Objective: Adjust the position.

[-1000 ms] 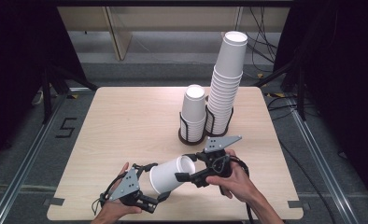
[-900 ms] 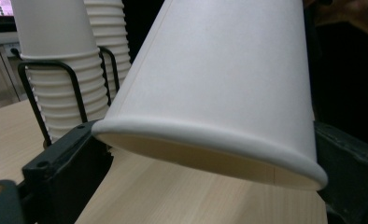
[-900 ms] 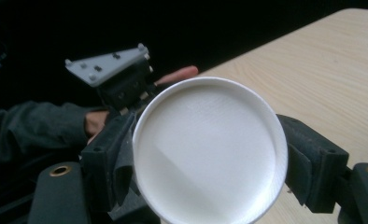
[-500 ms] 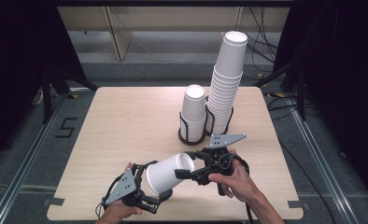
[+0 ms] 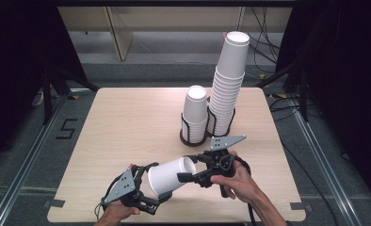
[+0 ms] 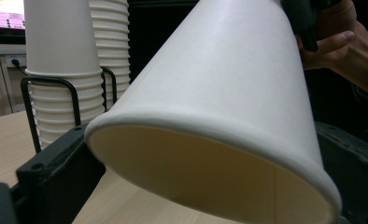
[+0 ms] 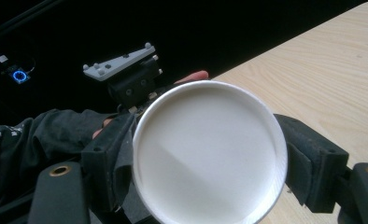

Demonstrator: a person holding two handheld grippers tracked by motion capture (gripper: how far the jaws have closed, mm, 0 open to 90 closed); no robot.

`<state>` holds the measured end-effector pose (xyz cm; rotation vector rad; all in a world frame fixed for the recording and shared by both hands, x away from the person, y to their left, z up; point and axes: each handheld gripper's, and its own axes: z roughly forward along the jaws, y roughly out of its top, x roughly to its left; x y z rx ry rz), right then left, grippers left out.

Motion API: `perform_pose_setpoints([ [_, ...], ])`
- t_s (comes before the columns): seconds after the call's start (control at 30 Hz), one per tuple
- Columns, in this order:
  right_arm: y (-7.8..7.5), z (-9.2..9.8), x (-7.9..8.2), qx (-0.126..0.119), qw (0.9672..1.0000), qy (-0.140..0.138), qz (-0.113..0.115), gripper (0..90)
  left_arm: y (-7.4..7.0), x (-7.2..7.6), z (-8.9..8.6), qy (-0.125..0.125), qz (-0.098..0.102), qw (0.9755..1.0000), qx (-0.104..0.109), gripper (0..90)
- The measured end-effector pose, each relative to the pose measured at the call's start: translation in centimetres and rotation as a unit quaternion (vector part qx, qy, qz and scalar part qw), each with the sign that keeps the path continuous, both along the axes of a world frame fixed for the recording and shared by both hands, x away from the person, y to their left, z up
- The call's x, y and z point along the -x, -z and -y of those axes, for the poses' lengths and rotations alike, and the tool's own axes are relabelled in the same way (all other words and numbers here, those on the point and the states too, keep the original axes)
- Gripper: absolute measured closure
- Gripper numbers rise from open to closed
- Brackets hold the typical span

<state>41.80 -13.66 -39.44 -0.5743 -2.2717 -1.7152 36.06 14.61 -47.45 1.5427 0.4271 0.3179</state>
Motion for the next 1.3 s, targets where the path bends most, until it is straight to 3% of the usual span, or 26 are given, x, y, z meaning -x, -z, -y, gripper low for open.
perform_pose_setpoints([
  [0.03,0.0,0.0,0.2,0.006,0.9999,-0.001,-0.014,26.5,0.0,0.0,-0.1,0.003,-0.002,1.0000,-0.004,2.5],
  [0.07,0.1,0.0,-0.1,0.001,1.0000,-0.003,0.000,26.5,-0.1,-0.1,-0.2,0.010,-0.007,0.9999,-0.009,3.2],
  [0.13,0.1,0.2,-0.1,0.008,1.0000,0.000,0.004,26.5,-0.2,-0.2,-0.2,0.018,-0.013,0.9996,-0.018,5.1],
  [0.2,0.3,0.2,-0.2,0.006,0.9999,-0.007,-0.007,26.4,-0.2,-0.3,-0.3,0.021,-0.016,0.9993,-0.026,6.5],
  [0.37,0.3,0.4,-0.3,0.017,0.9998,-0.009,-0.010,25.8,-0.3,-0.3,-0.4,0.033,-0.011,0.9984,-0.045,8.9],
  [0.73,0.5,0.5,-0.4,0.031,0.9995,-0.010,-0.006,23.8,-0.5,-0.1,-0.2,0.032,-0.003,0.9978,-0.058,10.1],
  [0.8,0.4,0.5,-0.4,0.039,0.9991,-0.013,-0.005,20.8,-0.6,-0.1,-0.2,0.025,-0.008,0.9968,-0.076,10.1],
  [0.83,0.2,0.6,-0.4,0.054,0.9985,-0.007,0.010,18.0,-0.6,-0.1,-0.2,0.021,-0.008,0.9960,-0.087,10.1],
  [0.87,0.0,0.7,-0.3,0.067,0.9976,-0.001,0.018,17.1,-0.6,-0.2,-0.1,0.021,-0.009,0.9957,-0.090,10.1],
  [0.9,-0.6,0.9,-0.1,0.082,0.9957,-0.005,0.044,16.5,-0.6,-0.1,-0.2,0.020,-0.010,0.9940,-0.107,10.5],
  [0.97,-0.7,0.9,0.0,0.093,0.9944,-0.006,0.050,16.5,-0.6,-0.1,-0.1,0.022,-0.010,0.9929,-0.117,10.6],
  [1.03,-1.1,0.8,0.4,0.124,0.9887,-0.010,0.084,16.9,-0.6,0.0,0.1,0.027,-0.006,0.9919,-0.124,11.0],
  [1.07,-1.3,0.7,0.6,0.130,0.9881,-0.015,0.081,16.8,-0.6,0.1,0.1,0.028,-0.009,0.9907,-0.133,11.1],
  [1.1,-1.5,0.6,0.9,0.151,0.9833,-0.022,0.100,17.1,-0.6,0.1,0.4,0.033,-0.006,0.9895,-0.141,11.2],
  [1.17,-1.5,0.5,1.0,0.157,0.9824,-0.026,0.097,17.0,-0.6,0.1,0.4,0.037,-0.006,0.9891,-0.143,11.2],
  [1.2,-1.6,0.4,1.0,0.164,0.9805,-0.029,0.105,17.0,-0.7,0.2,0.4,0.038,-0.007,0.9867,-0.158,11.2],
  [1.27,-1.7,0.3,1.3,0.174,0.9782,-0.037,0.107,17.0,-0.8,0.2,0.4,0.037,-0.006,0.9846,-0.170,11.1],
  [1.3,-1.6,0.2,1.5,0.204,0.9699,-0.043,0.126,17.0,-0.8,0.2,0.5,0.040,-0.004,0.9837,-0.175,11.1],
])
